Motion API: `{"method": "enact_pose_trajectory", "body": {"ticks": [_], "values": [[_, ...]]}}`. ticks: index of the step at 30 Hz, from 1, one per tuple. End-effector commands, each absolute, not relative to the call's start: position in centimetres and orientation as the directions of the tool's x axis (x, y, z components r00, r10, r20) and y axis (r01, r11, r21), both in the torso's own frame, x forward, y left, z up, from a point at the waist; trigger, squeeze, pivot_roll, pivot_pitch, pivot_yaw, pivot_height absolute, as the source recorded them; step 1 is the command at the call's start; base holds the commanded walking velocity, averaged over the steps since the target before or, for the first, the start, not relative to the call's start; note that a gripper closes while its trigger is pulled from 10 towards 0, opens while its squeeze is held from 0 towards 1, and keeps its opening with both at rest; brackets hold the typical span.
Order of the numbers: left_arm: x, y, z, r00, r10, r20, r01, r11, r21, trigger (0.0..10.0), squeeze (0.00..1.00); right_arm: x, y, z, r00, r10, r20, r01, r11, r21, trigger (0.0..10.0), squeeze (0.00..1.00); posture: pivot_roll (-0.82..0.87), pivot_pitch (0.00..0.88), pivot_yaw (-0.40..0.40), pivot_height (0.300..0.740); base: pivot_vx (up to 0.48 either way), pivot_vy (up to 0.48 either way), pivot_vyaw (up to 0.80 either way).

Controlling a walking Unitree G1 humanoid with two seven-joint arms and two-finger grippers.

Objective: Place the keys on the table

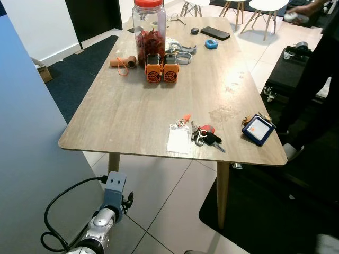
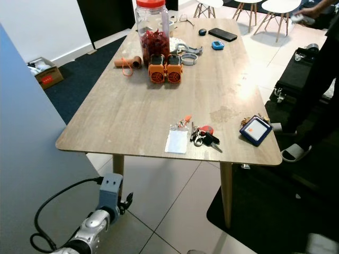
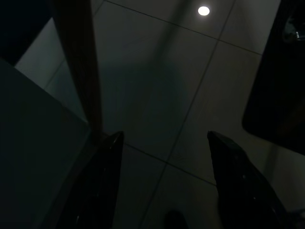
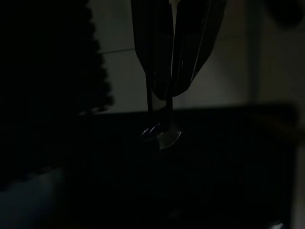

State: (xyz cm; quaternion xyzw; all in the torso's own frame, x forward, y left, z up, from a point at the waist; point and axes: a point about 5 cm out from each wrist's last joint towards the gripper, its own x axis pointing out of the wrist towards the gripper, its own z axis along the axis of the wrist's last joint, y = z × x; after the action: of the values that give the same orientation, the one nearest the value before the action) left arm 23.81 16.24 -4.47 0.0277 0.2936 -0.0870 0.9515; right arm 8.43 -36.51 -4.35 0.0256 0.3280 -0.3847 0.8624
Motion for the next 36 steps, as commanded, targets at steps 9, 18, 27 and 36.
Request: {"method": "enact_pose_trajectory", "body": {"ticks": [9,18,27,36], "values": [[23.6,16.5,-4.7,0.798,-0.152,-0.583,0.192,0.981,0.007,10.0,0.00,11.3,-46.2,7.4,0.391,-0.917,-0.072,0.913,0.397,-0.094,10.0,0.00,0.02,0.069,0.013,0.740,0.000,0.000,0.00],[23.7,16.5,-4.6,0.798,-0.155,-0.583,0.196,0.981,0.007,10.0,0.00,21.2,-45.9,15.9,0.630,-0.767,0.125,0.757,0.642,0.121,10.0,0.00,0.02,0.056,0.004,0.740,0.000,0.000,0.00],[23.6,16.8,-4.6,0.803,-0.148,-0.577,0.185,0.983,0.004,10.0,0.00,32.2,-34.8,20.1,0.958,-0.203,0.203,0.203,0.979,0.020,10.0,0.00,0.03,0.051,0.002,0.740,0.000,0.000,0.00],[23.7,16.9,-4.6,0.805,-0.149,-0.575,0.183,0.983,0.002,10.0,0.00,34.5,-28.8,21.1,0.978,0.102,0.179,-0.097,0.995,-0.037,10.0,0.00,0.03,0.057,0.007,0.740,0.000,0.000,0.00]]}}
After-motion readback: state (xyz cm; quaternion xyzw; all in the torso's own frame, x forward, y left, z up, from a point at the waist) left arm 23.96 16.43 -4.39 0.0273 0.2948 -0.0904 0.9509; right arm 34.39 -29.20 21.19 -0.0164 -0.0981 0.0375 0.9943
